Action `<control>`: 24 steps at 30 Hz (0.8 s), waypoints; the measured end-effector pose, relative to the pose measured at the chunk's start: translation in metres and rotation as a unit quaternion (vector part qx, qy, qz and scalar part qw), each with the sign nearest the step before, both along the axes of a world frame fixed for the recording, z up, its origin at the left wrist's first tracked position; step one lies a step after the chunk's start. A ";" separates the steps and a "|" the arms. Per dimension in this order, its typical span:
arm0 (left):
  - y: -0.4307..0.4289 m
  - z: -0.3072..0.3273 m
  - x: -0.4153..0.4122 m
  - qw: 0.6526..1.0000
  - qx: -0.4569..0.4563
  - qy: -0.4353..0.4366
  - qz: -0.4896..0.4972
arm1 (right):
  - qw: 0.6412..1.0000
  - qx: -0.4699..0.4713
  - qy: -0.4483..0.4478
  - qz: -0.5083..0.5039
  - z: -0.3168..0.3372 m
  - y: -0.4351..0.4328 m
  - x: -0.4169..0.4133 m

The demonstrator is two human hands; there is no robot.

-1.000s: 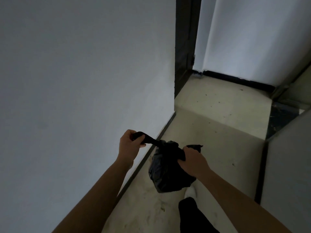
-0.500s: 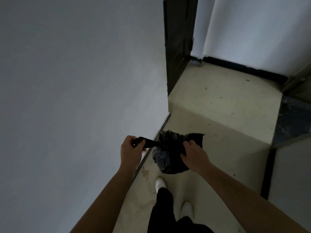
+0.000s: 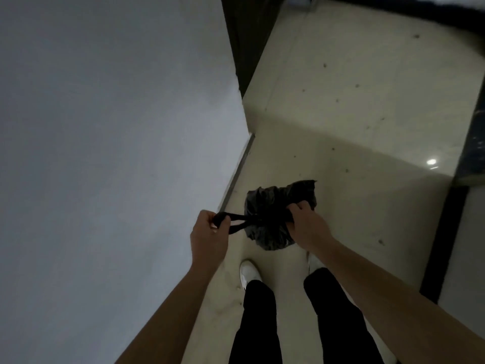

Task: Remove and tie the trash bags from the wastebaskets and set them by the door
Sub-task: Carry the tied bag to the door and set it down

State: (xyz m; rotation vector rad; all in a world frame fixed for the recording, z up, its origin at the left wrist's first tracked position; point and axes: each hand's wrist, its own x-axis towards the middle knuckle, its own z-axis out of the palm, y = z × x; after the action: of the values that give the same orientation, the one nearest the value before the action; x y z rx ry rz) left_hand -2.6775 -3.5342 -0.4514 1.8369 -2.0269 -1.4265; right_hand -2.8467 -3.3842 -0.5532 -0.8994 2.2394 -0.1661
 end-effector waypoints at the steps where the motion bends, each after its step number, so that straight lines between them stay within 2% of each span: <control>1: -0.005 -0.026 -0.005 1.000 -0.012 -0.017 -0.002 | 1.000 -0.001 -0.009 0.004 -0.029 -0.007 -0.004; 5: -0.017 -0.124 -0.019 0.996 -0.036 -0.068 0.034 | 0.999 -0.003 -0.021 0.024 -0.135 -0.038 -0.013; 9: -0.024 -0.195 -0.018 0.989 -0.091 -0.103 0.058 | 0.998 -0.017 -0.044 0.049 -0.213 -0.061 -0.009; 13: -0.029 -0.248 -0.002 0.990 -0.030 -0.129 0.044 | 0.991 0.008 -0.108 0.083 -0.252 -0.063 -0.006; 18: -0.014 -0.219 -0.001 0.986 -0.040 -0.160 0.031 | 0.992 0.012 -0.104 0.073 -0.216 -0.036 -0.013; 22: -0.014 -0.139 -0.020 0.981 -0.098 -0.168 -0.005 | 0.993 -0.023 -0.049 0.101 -0.126 -0.038 -0.044; 24: -0.011 -0.073 -0.026 0.978 -0.139 -0.157 -0.003 | 0.991 -0.058 -0.002 0.120 -0.056 -0.046 -0.060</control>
State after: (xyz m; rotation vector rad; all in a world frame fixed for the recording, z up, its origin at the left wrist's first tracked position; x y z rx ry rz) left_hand -2.7034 -3.5451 -0.5244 2.0297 -2.2291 -0.8368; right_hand -2.9071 -3.4298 -0.6088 -1.2214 2.1131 -0.1871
